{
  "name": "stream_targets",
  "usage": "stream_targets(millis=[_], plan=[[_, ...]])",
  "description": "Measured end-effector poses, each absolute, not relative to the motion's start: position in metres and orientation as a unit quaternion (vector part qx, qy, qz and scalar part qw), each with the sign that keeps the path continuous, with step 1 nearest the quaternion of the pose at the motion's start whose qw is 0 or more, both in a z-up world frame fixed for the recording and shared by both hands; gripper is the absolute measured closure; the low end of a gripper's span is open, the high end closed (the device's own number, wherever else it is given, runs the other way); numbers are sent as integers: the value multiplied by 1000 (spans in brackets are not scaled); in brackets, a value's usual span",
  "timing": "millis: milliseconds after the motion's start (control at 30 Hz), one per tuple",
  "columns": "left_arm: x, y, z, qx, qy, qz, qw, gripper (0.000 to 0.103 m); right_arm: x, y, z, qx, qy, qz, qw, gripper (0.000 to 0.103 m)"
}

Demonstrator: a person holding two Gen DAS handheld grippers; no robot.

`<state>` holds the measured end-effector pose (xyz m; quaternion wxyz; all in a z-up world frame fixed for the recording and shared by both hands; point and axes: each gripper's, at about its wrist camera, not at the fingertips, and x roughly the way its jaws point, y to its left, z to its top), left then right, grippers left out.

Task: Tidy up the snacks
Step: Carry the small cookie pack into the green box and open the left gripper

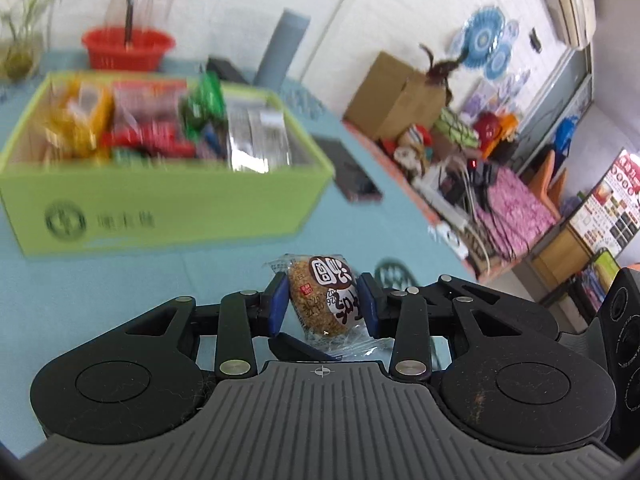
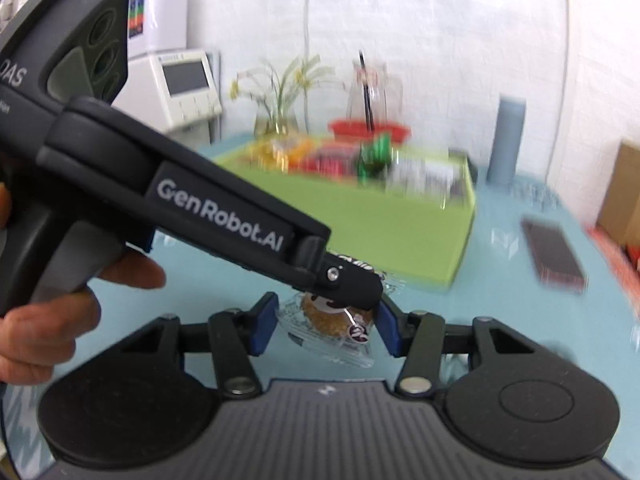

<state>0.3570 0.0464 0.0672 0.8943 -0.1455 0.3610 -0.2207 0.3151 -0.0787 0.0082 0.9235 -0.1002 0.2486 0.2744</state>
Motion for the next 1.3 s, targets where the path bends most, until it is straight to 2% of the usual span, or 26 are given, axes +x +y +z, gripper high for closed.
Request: stream_targets(millis=[133, 267, 500, 700, 867, 933, 967, 1000, 1067, 1200, 1300], plan=[[395, 64, 100, -136, 321, -197, 916, 87, 364, -58, 34, -113, 221, 287, 925, 49], [436, 89, 111, -146, 297, -167, 929, 87, 419, -31, 44, -111, 210, 305, 922, 48], [500, 103, 87, -114, 309, -115, 937, 89, 485, -1, 20, -123, 237, 318, 910, 48], [512, 106, 65, -112, 302, -120, 939, 86, 509, 4, 3, -130, 242, 321, 906, 39], [516, 112, 63, -127, 303, -126, 936, 82, 509, 4, 0, -133, 236, 320, 908, 37], [515, 112, 63, -129, 303, -128, 935, 79, 507, 3, 2, -136, 236, 317, 909, 35], [515, 112, 64, -129, 304, -127, 935, 74, 507, 4, 3, -141, 233, 312, 910, 28], [514, 113, 65, -129, 303, -125, 936, 65, 506, 3, 4, -143, 231, 307, 912, 18], [511, 115, 70, -134, 295, -121, 938, 49, 503, -1, 8, -143, 223, 297, 917, 4], [490, 119, 93, -132, 258, -113, 951, 31, 482, -20, 30, -118, 205, 297, 925, 1], [462, 118, 108, -129, 244, -111, 955, 29, 450, -41, 47, -101, 189, 279, 936, 1]])
